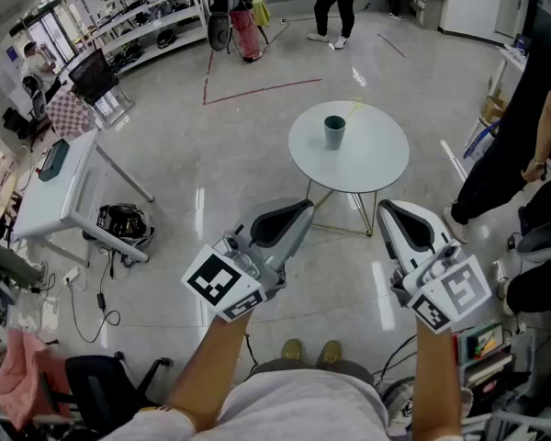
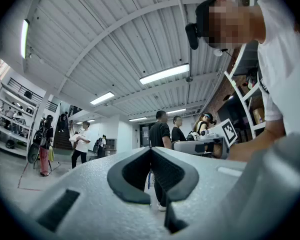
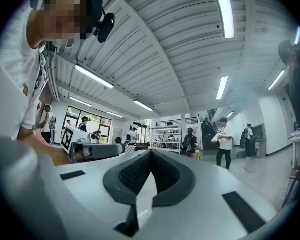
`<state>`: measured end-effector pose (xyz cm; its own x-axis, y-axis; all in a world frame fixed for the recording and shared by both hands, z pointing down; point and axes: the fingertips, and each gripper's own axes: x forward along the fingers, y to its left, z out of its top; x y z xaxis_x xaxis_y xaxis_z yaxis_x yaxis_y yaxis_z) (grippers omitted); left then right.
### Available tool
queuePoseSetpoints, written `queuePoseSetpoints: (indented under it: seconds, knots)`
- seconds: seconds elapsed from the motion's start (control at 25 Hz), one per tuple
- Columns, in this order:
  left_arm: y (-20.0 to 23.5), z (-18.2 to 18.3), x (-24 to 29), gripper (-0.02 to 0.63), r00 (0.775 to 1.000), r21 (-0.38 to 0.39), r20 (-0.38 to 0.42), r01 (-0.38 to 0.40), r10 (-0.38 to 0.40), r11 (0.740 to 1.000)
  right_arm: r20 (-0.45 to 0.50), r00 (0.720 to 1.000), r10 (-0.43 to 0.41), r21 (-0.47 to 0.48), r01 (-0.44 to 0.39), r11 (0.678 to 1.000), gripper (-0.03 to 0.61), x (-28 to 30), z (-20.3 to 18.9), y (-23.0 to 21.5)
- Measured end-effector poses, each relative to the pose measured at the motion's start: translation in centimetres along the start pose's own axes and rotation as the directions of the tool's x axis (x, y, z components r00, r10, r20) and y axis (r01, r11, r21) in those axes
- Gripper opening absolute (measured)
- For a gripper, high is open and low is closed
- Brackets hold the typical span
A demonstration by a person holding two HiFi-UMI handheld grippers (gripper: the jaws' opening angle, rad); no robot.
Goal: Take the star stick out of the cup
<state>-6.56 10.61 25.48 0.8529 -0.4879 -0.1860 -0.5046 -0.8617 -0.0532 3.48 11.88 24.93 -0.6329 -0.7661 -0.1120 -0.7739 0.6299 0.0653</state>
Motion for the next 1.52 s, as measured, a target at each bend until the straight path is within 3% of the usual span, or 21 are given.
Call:
queuePoseSetpoints:
  seconds: [1.52]
  knots:
    - [-0.3,-2.0,7.0,0.015,0.995,0.048,-0.040,-0.095,0.097,0.994,0.022,0.997,0.080,0.035,-0.081,0.996,0.011,-2.4,-1.1,-8.6]
